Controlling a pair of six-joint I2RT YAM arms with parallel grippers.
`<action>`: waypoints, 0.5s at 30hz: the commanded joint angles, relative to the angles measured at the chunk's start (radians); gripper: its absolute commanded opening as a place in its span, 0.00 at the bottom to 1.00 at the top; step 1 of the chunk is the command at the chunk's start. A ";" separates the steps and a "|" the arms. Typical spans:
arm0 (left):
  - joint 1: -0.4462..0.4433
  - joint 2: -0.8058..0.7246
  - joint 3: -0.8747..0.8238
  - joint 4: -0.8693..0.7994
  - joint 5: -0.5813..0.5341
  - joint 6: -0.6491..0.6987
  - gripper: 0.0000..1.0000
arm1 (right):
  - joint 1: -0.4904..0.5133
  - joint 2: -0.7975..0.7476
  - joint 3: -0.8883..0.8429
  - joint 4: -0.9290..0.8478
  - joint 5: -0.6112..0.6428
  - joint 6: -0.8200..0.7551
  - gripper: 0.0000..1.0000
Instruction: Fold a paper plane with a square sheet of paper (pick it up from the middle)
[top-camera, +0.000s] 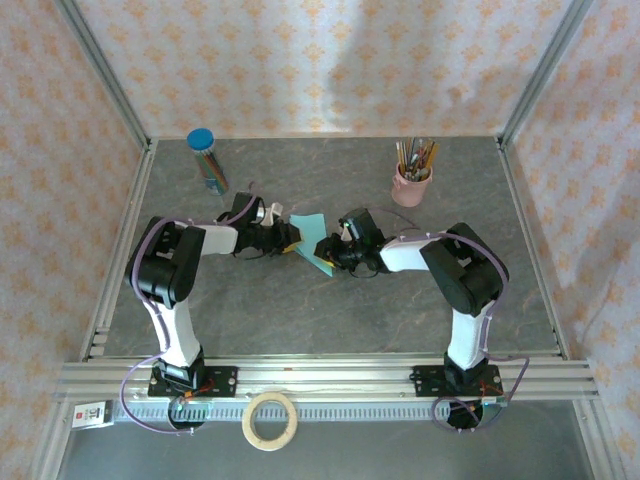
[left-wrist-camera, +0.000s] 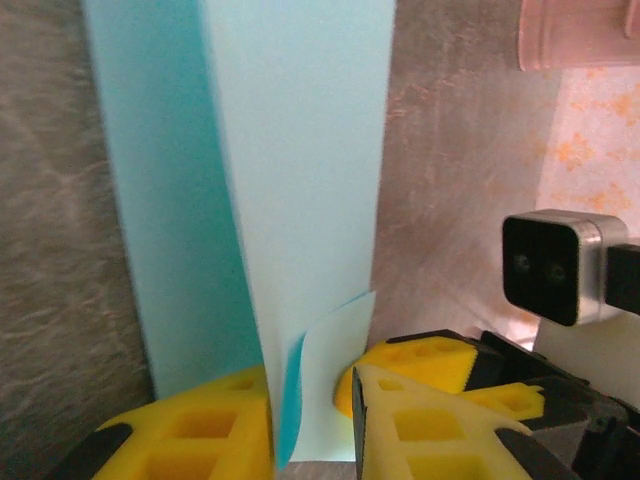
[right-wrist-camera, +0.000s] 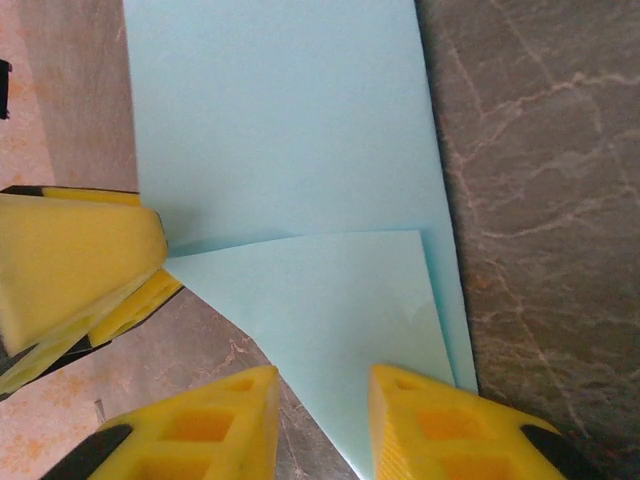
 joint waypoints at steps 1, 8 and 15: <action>0.001 0.038 -0.018 0.066 0.061 -0.019 0.24 | -0.002 0.005 -0.010 -0.096 0.023 -0.029 0.29; 0.001 0.046 0.005 -0.019 0.048 0.038 0.25 | -0.002 0.007 -0.009 -0.096 0.022 -0.033 0.29; 0.001 0.050 0.024 -0.054 0.015 0.055 0.14 | -0.002 -0.001 0.000 -0.097 0.024 -0.076 0.30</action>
